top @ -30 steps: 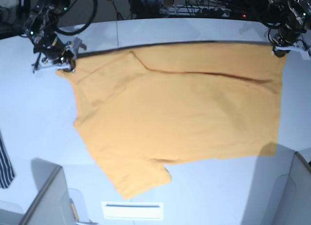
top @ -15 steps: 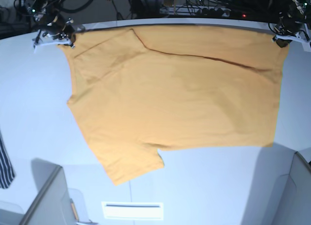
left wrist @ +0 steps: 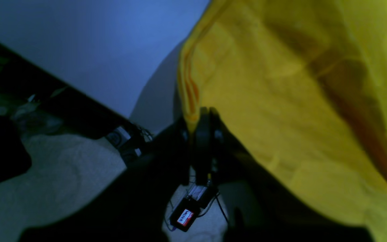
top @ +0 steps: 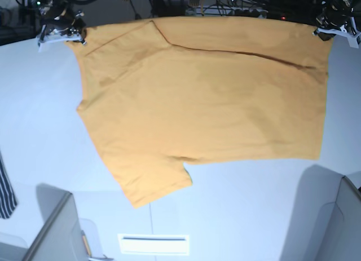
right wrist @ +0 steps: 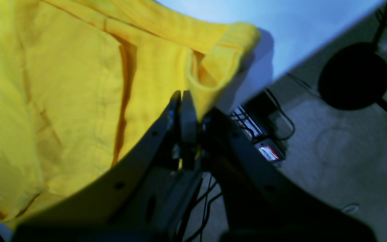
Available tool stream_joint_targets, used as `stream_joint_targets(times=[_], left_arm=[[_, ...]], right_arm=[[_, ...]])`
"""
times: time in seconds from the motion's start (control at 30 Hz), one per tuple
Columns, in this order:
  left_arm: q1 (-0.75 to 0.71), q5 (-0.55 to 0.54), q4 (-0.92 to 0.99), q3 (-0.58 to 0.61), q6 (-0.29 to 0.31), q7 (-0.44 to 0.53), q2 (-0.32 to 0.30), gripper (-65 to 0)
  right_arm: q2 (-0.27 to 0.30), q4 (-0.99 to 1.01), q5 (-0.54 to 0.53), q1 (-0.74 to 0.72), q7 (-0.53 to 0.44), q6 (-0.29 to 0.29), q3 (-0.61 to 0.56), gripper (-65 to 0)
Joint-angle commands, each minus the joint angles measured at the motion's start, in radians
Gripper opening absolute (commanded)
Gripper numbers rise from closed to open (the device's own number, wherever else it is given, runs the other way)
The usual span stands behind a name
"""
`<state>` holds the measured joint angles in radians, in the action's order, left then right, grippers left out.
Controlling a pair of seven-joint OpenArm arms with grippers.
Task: Fold the T-shirt properly
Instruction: 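Regrasp the shirt edge with both grippers and drag it toward the robot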
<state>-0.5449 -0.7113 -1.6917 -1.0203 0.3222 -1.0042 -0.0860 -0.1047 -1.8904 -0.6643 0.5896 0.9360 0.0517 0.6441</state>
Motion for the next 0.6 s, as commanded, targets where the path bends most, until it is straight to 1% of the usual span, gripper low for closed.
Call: stream_joint_targets(times=[0.0, 0.07, 0.2, 0.27, 0.57], left_arm=[[-0.024, -0.001, -0.018, -0.012, -0.001, 0.02, -0.014, -65.0], [-0.03, -0.001, -0.018, -0.012, -0.001, 0.02, -0.014, -65.0], [-0.048, 0.0, -0.018, -0.012, -0.001, 0.02, -0.014, -65.0], [-0.048, 0.0, -0.018, -0.012, -0.001, 0.02, -0.014, -65.0], [-0.085, 0.0, -0.037, -0.012, -0.001, 0.02, -0.014, -65.0]], right_arm=[[0.007, -0.018, 0.002, 0.008, -0.019, -0.005, 0.007, -65.0], [0.007, -0.018, -0.004, 0.023, -0.019, -0.005, 0.007, -65.0], [0.016, -0.018, -0.097, 0.059, -0.019, -0.005, 0.007, -65.0], [0.016, -0.018, -0.122, 0.069, -0.019, -0.005, 0.007, -65.0], [0.018, -0.018, -0.124, 0.089, -0.019, -0.005, 0.006, -65.0]])
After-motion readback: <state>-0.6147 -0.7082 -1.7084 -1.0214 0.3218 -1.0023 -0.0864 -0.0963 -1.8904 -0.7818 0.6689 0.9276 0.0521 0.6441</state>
